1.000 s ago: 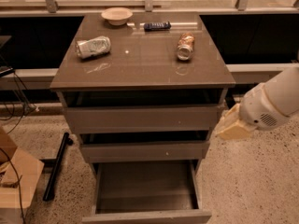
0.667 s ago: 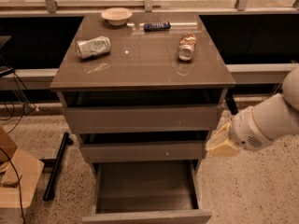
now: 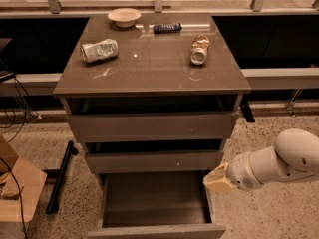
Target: Close bottom drawer
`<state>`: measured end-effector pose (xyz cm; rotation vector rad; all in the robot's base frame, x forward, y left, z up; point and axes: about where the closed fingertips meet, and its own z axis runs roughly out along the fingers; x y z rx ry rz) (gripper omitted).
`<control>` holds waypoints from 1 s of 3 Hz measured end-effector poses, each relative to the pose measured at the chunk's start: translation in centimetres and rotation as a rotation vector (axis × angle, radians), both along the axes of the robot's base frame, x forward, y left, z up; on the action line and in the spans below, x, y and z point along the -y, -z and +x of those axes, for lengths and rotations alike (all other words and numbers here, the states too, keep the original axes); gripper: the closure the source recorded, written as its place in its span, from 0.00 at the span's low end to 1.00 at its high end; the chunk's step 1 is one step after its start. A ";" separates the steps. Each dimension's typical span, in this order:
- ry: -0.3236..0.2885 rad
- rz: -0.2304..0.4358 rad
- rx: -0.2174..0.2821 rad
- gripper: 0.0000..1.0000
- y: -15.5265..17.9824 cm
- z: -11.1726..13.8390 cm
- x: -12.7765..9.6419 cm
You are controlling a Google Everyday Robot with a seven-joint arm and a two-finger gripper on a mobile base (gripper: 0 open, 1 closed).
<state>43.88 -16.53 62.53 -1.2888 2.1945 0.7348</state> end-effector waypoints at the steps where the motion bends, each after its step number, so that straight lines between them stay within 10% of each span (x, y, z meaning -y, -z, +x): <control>1: 0.004 0.000 -0.001 1.00 0.5 0.1 -0.2; 3: 0.087 0.035 -0.026 1.00 8.8 0.8 -1.7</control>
Offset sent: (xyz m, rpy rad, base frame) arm 0.0121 0.0241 -0.0820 -0.0083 0.0122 -0.0660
